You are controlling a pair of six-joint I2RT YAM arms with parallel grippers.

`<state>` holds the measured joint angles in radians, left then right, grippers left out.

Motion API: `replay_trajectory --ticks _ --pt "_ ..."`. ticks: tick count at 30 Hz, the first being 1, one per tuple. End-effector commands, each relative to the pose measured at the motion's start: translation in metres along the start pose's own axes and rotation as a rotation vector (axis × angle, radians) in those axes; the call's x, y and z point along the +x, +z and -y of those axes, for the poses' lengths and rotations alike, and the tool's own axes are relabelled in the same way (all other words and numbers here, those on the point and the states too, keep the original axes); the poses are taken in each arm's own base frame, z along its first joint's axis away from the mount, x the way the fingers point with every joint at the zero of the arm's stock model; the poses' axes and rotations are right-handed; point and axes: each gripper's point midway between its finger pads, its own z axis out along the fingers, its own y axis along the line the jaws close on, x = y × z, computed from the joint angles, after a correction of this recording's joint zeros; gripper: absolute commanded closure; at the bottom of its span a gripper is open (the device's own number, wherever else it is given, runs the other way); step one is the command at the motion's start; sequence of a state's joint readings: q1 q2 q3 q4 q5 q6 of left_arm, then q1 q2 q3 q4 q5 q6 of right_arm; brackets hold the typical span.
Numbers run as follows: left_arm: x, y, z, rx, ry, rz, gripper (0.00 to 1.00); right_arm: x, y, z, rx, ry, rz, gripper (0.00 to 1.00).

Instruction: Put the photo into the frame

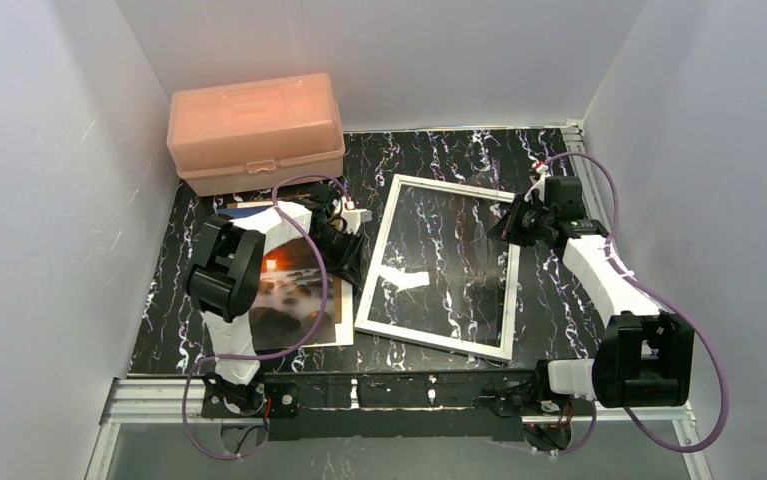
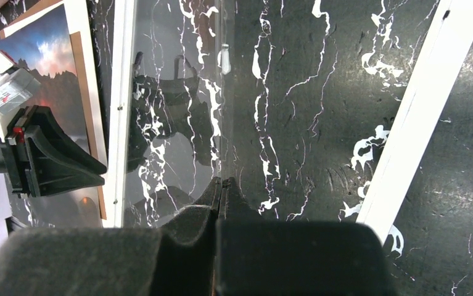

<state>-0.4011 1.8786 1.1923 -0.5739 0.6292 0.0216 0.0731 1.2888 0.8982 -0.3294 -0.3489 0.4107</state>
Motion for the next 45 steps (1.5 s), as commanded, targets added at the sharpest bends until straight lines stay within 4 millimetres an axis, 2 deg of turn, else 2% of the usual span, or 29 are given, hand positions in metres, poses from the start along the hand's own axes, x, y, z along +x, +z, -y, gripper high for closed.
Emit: replay_trajectory --ticks 1,21,24,28,32,38,45 --pt "-0.004 -0.002 0.009 0.032 0.017 0.008 0.74 -0.010 -0.001 -0.009 -0.051 -0.009 0.058 0.99" --pt "-0.001 -0.002 0.014 0.034 0.040 0.007 0.75 0.000 0.006 0.017 0.068 -0.007 0.021 0.98" --pt "-0.001 -0.003 0.014 0.029 0.048 0.010 0.75 0.002 0.005 0.023 0.100 -0.011 0.010 0.88" --pt "-0.002 -0.005 0.014 0.026 0.054 0.015 0.75 0.004 0.006 0.027 0.120 -0.011 -0.007 0.60" --pt "-0.004 -0.007 0.016 0.025 0.059 0.022 0.75 0.006 0.009 0.030 0.129 -0.013 -0.026 0.44" --pt "-0.004 -0.007 0.015 0.021 0.065 0.025 0.75 0.005 0.013 0.036 0.156 -0.018 -0.040 0.30" --pt "-0.004 -0.007 0.015 0.023 0.059 0.021 0.75 0.004 0.016 0.044 0.206 -0.025 -0.073 0.24"
